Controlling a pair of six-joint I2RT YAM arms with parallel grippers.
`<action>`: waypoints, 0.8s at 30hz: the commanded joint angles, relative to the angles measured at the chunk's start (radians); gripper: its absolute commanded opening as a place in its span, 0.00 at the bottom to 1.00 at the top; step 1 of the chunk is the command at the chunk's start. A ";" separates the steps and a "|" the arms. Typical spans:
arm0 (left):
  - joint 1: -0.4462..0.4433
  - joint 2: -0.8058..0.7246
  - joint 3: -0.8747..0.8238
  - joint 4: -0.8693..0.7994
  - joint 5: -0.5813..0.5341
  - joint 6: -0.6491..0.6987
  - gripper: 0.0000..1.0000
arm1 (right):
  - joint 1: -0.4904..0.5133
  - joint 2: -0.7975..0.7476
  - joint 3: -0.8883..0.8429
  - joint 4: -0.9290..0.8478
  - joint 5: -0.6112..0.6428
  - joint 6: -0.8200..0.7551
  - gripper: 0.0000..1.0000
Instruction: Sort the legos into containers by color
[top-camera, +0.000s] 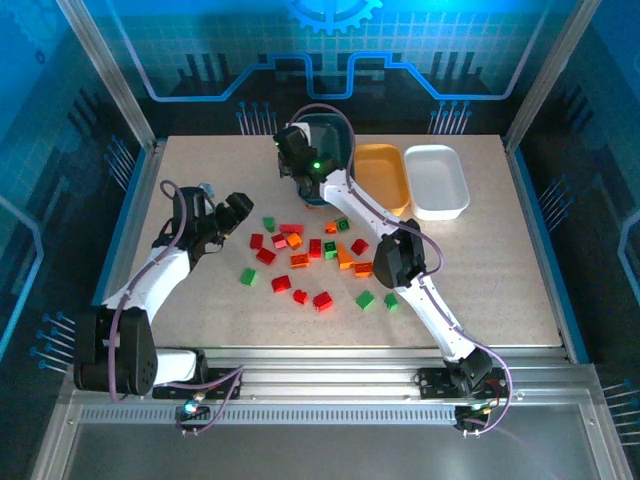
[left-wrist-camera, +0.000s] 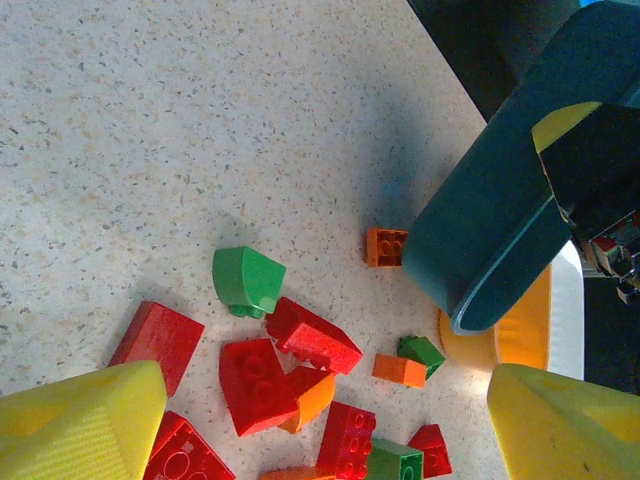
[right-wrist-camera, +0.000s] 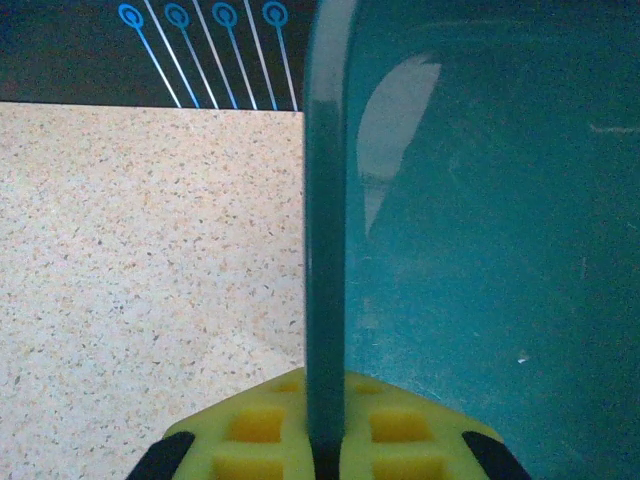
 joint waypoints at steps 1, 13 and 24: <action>0.005 0.014 0.022 -0.009 0.030 -0.006 0.85 | -0.001 0.019 0.000 -0.034 -0.004 0.041 0.00; 0.005 0.048 0.031 -0.008 0.062 -0.015 0.85 | -0.016 0.020 -0.003 -0.082 -0.083 0.076 0.42; -0.048 0.150 0.172 -0.079 0.093 0.013 0.85 | -0.024 -0.015 -0.004 -0.078 -0.190 0.096 0.52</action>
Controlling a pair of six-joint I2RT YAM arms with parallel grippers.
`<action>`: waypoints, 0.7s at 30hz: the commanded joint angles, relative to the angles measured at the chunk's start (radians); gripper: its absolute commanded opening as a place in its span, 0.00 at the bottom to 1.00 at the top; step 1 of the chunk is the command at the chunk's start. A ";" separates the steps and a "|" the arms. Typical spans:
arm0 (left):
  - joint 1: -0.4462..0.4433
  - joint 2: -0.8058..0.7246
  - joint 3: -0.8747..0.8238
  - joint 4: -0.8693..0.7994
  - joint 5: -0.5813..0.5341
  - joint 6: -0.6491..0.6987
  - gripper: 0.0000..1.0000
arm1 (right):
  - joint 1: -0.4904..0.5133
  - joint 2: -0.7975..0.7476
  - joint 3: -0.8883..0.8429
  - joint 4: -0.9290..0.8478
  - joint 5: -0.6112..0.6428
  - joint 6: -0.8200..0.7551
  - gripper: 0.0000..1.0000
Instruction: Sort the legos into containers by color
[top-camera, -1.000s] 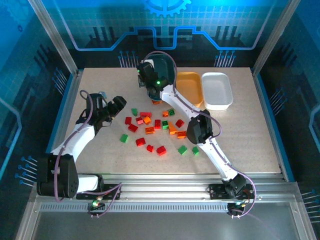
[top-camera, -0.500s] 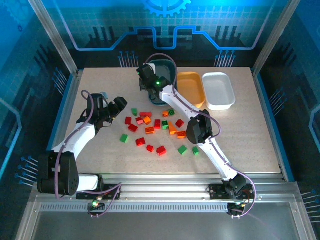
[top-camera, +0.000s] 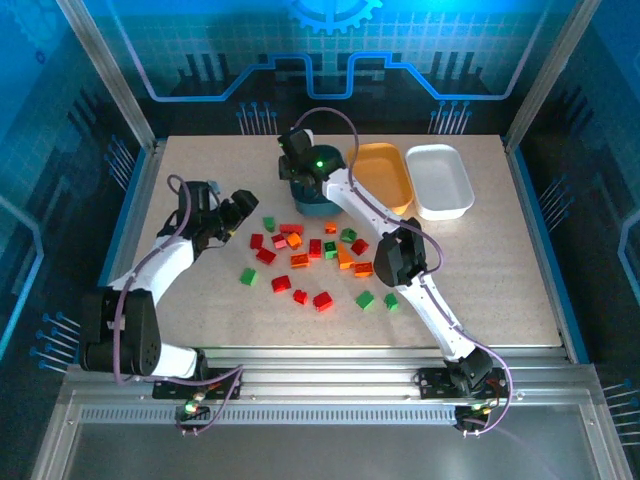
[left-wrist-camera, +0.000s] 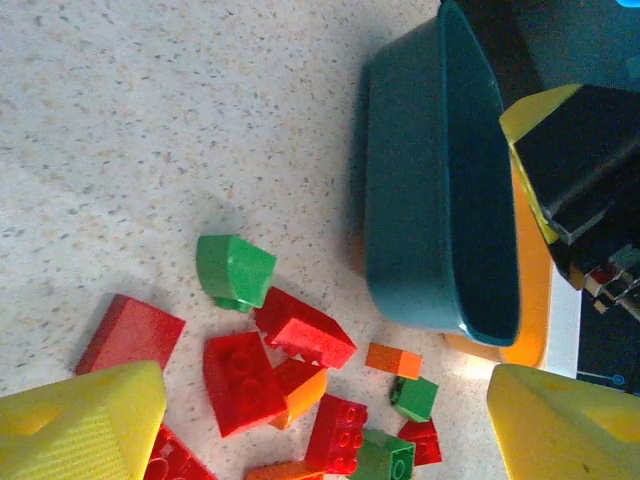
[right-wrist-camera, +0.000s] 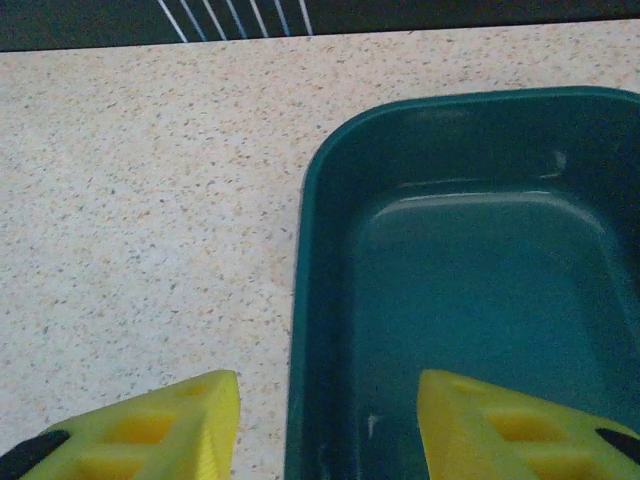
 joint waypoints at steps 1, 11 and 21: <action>-0.047 0.061 0.116 -0.077 0.034 0.041 0.85 | -0.005 -0.041 -0.003 -0.014 -0.060 0.011 0.52; -0.160 0.372 0.448 -0.188 0.018 0.107 0.83 | -0.030 -0.397 -0.282 -0.108 0.053 -0.076 0.61; -0.232 0.581 0.692 -0.417 -0.189 0.186 0.71 | -0.134 -0.884 -0.998 0.076 0.020 -0.101 0.63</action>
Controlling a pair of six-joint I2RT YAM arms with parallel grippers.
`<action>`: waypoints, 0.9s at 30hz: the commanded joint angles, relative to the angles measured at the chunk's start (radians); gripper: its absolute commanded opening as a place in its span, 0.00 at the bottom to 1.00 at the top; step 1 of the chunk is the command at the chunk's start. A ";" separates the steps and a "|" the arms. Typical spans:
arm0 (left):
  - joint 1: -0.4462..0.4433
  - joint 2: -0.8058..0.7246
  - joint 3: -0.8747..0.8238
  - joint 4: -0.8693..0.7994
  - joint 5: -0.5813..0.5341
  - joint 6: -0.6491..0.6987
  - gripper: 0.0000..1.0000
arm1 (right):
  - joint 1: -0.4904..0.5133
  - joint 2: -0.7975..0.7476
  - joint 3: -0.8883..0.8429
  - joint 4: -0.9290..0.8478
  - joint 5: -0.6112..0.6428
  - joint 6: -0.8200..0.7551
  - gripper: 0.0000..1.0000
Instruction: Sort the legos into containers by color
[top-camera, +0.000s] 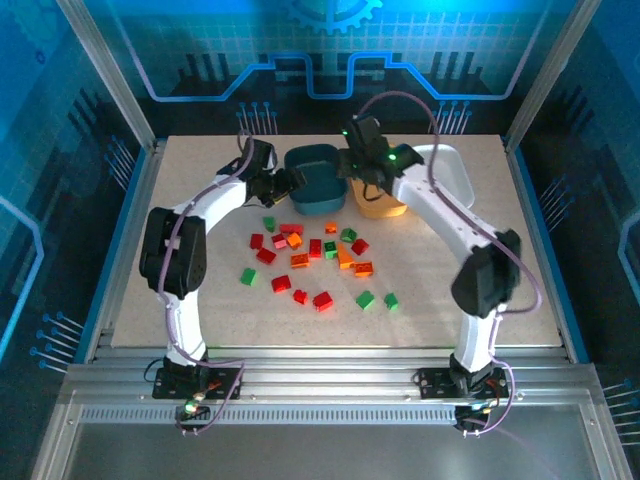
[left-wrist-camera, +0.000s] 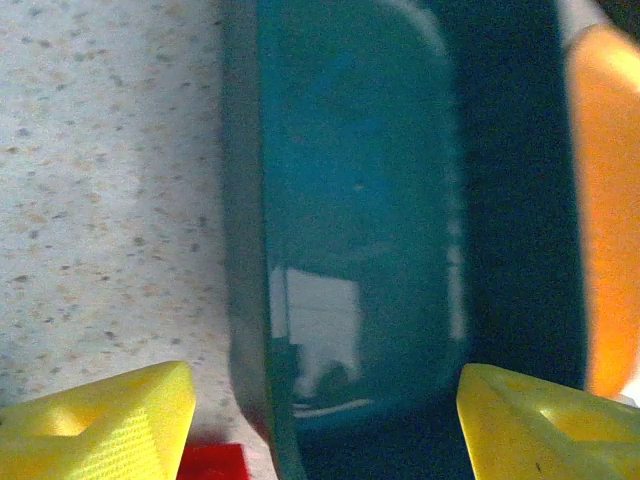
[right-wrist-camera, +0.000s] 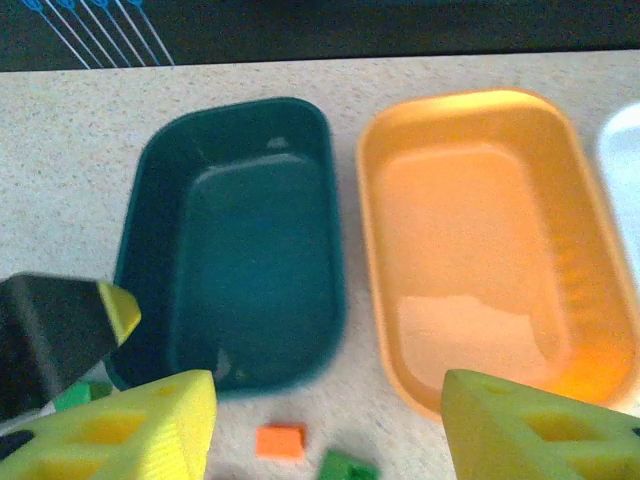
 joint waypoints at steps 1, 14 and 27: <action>-0.027 -0.024 0.006 -0.093 -0.101 0.047 0.72 | -0.019 -0.084 -0.147 0.061 -0.024 -0.029 0.63; -0.033 0.128 0.174 -0.082 -0.037 0.085 0.30 | -0.072 -0.261 -0.427 0.135 -0.149 -0.042 0.61; -0.013 0.120 0.313 -0.134 -0.075 0.164 0.00 | -0.169 -0.281 -0.492 0.167 -0.180 -0.043 0.60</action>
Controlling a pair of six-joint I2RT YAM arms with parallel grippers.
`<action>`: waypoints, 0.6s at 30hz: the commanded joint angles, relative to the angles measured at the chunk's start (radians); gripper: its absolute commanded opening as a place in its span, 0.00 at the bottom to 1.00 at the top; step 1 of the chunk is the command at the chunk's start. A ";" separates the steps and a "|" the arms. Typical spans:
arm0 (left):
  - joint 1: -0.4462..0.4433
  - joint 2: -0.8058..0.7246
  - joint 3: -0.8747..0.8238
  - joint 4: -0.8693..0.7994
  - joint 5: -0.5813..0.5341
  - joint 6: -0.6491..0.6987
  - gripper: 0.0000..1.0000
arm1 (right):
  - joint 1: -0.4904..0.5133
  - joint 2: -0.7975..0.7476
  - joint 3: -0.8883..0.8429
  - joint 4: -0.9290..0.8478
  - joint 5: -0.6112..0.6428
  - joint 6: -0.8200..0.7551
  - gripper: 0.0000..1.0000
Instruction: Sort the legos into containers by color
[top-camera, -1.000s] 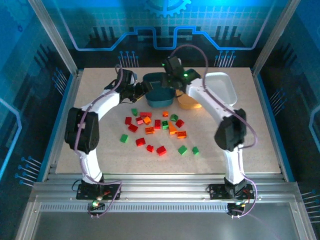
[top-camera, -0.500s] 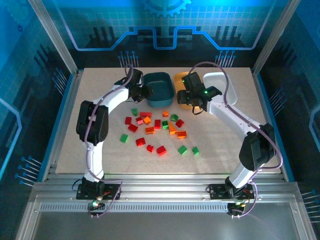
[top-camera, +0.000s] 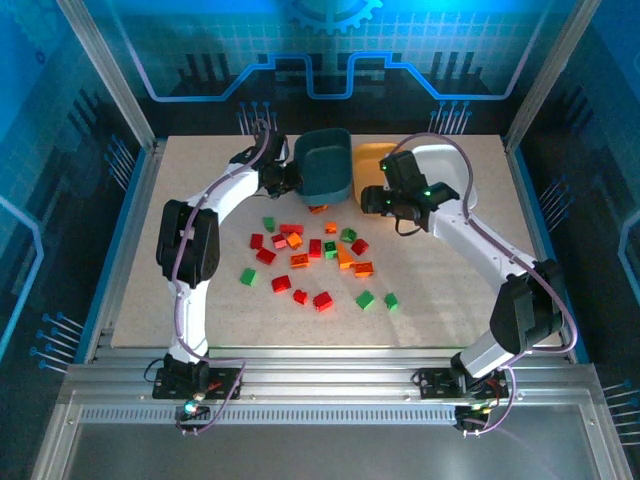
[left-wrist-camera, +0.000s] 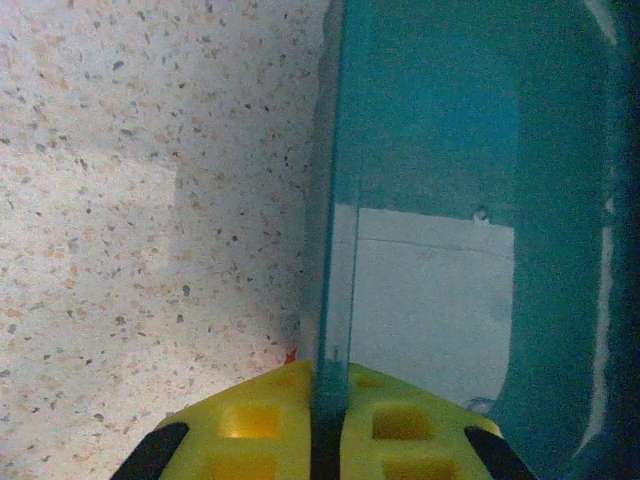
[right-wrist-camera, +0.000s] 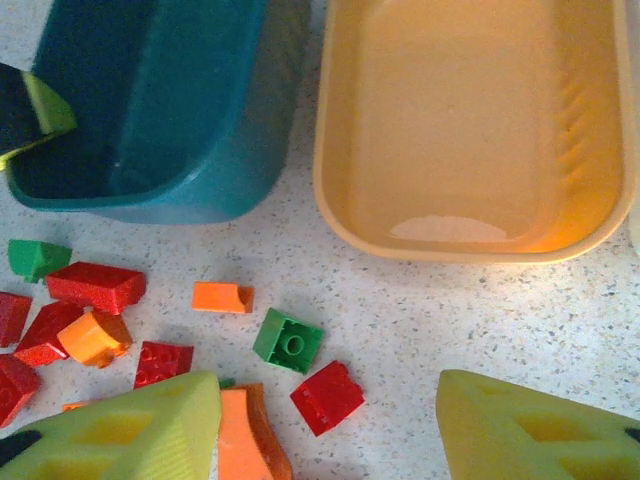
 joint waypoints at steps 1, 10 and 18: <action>0.016 0.003 0.099 -0.022 -0.029 0.061 0.00 | -0.076 -0.005 -0.003 0.006 0.059 -0.011 0.60; 0.071 0.220 0.349 -0.060 -0.081 0.182 0.00 | -0.335 0.289 0.186 -0.055 0.037 -0.064 0.61; 0.074 0.318 0.399 -0.069 -0.140 0.227 0.00 | -0.414 0.474 0.341 -0.098 0.074 -0.118 0.61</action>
